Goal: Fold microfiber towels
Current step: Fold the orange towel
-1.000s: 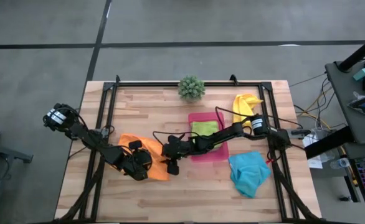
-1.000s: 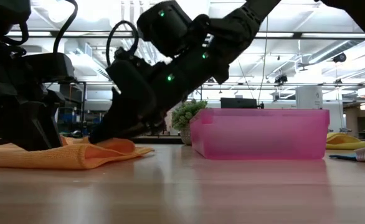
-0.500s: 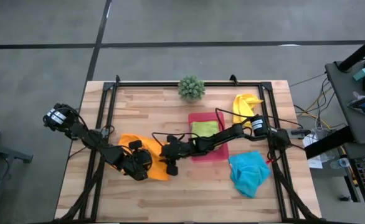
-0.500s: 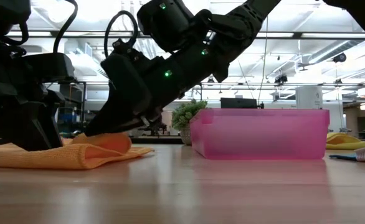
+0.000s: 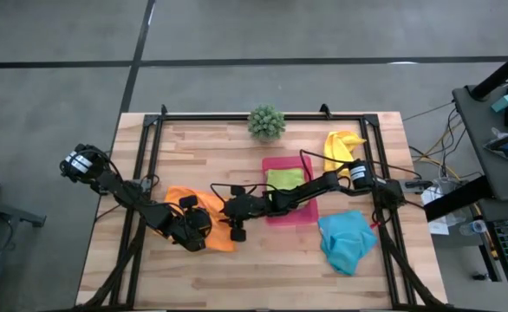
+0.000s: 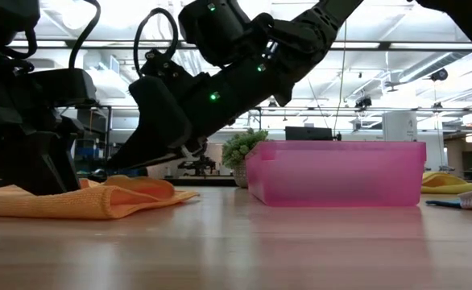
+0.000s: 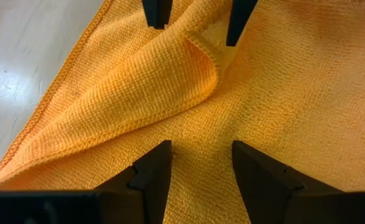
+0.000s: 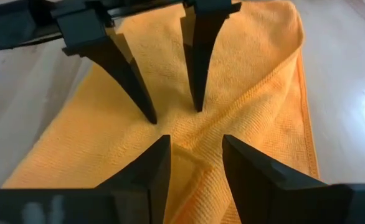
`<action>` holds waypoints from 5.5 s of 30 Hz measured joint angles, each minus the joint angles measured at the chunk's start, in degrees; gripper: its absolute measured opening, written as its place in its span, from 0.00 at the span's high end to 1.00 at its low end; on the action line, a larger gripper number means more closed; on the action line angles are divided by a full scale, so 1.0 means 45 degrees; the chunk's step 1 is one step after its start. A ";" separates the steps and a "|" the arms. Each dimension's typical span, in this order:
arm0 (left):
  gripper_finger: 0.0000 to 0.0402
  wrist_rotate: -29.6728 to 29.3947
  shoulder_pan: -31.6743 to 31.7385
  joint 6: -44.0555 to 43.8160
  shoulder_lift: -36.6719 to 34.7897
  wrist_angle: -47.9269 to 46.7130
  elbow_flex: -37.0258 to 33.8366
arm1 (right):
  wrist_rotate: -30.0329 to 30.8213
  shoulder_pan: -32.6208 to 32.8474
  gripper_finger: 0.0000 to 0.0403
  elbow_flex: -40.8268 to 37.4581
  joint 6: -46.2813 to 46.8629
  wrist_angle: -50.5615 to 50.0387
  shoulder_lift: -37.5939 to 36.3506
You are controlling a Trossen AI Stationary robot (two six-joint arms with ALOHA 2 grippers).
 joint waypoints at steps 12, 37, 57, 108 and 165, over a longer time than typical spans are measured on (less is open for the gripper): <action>0.61 -0.0044 0.0005 0.0000 0.0000 0.0000 0.0000 | -0.0005 0.0162 0.79 0.0000 -0.0100 -0.0181 0.0000; 0.61 -0.0050 0.0005 0.0000 0.0000 0.0000 0.0000 | 0.0554 0.0637 0.97 0.0641 -0.1325 -0.1294 -0.0087; 0.61 -0.0214 0.0005 0.0000 0.0000 -0.0005 -0.0005 | 0.0278 -0.0164 0.54 0.0924 -0.0894 -0.1332 -0.0010; 0.61 -0.0219 0.0005 -0.0005 0.0000 0.0005 -0.0005 | -0.0287 0.0234 0.64 0.0914 -0.1484 -0.0954 0.0282; 0.61 -0.0314 0.0005 -0.0005 -0.0001 0.0005 -0.0044 | -0.1099 0.0327 0.67 0.1268 -0.2265 -0.2862 0.0335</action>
